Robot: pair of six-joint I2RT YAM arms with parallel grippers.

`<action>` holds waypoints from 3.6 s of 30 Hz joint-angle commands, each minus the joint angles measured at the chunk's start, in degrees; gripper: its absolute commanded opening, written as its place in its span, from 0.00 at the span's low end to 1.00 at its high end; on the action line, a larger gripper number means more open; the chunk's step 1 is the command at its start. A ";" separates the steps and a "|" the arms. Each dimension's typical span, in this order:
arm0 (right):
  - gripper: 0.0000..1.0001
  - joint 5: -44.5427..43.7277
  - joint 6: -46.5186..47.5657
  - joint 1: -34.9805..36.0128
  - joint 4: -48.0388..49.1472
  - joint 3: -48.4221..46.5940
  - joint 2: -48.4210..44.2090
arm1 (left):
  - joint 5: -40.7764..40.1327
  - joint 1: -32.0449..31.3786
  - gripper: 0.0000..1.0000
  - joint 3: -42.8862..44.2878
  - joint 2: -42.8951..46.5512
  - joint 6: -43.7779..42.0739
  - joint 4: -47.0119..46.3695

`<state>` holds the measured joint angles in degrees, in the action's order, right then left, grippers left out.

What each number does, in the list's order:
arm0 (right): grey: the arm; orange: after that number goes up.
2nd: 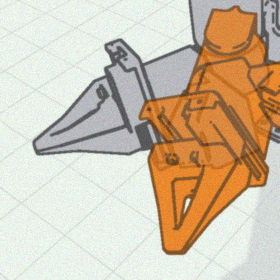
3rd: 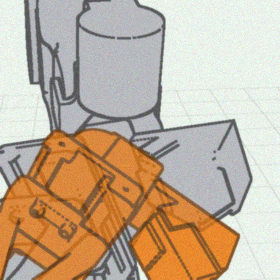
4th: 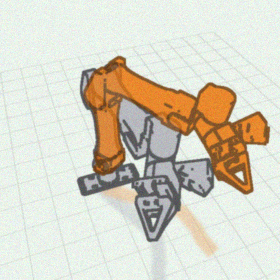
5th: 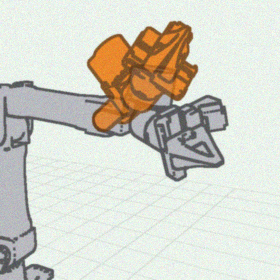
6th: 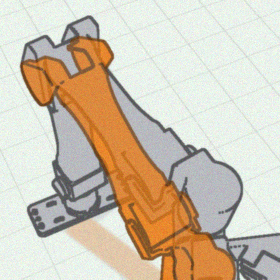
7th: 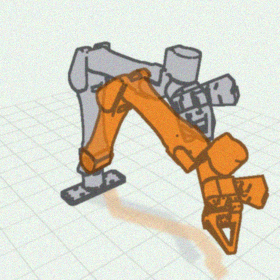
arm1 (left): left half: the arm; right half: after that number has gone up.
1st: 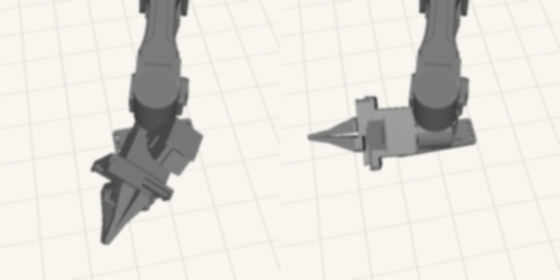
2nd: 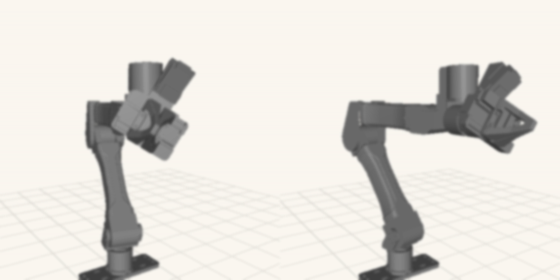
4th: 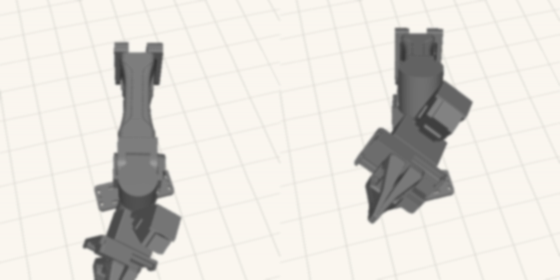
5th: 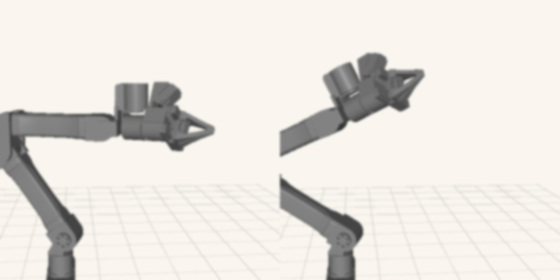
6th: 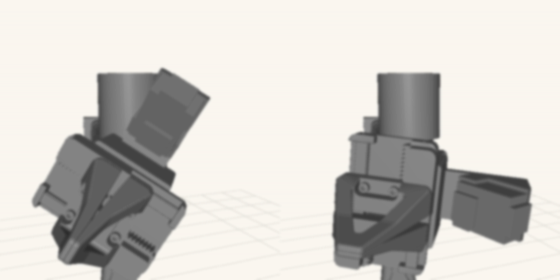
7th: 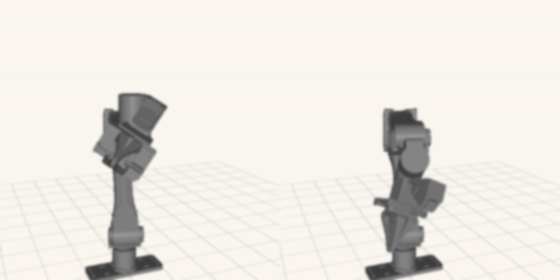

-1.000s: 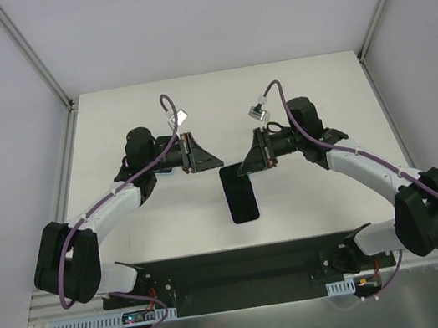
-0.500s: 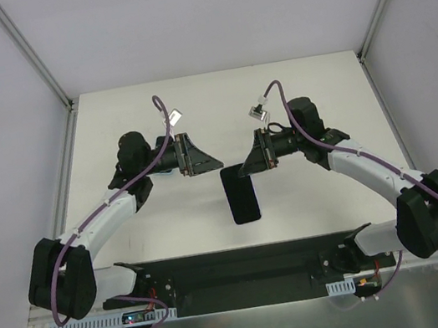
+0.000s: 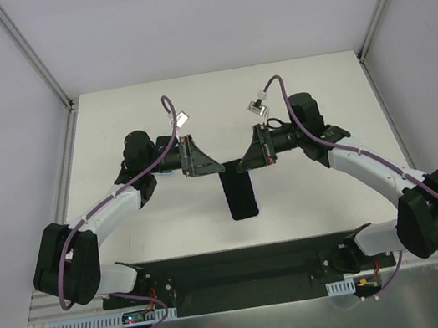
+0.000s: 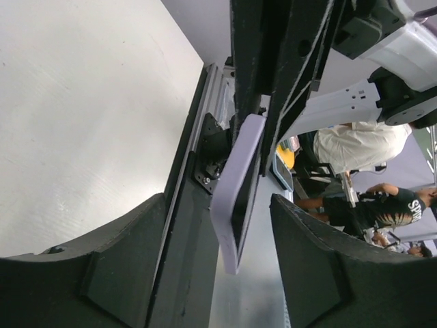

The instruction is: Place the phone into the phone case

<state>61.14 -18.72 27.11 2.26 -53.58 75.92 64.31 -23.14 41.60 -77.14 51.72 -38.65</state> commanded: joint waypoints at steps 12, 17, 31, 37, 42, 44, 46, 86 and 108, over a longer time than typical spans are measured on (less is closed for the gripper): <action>0.04 1.17 -3.25 0.31 2.93 -6.45 0.63 | 0.56 0.55 0.00 2.07 -3.19 0.24 -3.20; 0.04 -0.76 -1.14 0.40 -1.56 -8.20 2.30 | -2.79 0.63 0.00 2.95 -1.26 -3.73 4.27; 0.01 -3.75 -5.96 -0.75 -0.51 -12.25 5.02 | -4.46 0.55 0.70 -0.56 4.28 -6.73 8.78; 0.03 -3.57 -13.36 -0.57 9.95 -11.11 6.08 | -4.99 -1.29 0.66 -0.56 2.44 -2.78 3.77; 0.09 -3.67 -13.89 -0.57 10.66 -10.32 5.29 | -4.55 -2.97 0.39 -1.00 0.24 1.18 -2.11; 0.20 -2.88 -13.71 -0.57 10.75 -9.18 4.77 | -4.63 -2.97 0.19 -1.35 -0.37 2.24 -3.18; 0.34 -0.43 -13.27 -0.57 12.31 -7.42 3.54 | -4.64 -2.79 0.10 -1.09 -1.07 2.33 -2.48; 0.55 0.56 -9.05 -1.54 13.91 -2.32 3.88 | 4.95 -2.88 0.00 3.48 -0.11 -2.77 1.30; 0.04 -3.13 -11.34 -2.24 13.91 -2.84 5.11 | -11.57 -2.18 0.77 9.64 8.05 -20.42 33.19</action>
<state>57.93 -28.12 25.47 13.65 -54.11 80.86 59.22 -25.82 49.32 -74.85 37.50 -12.45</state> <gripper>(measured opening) 0.144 0.635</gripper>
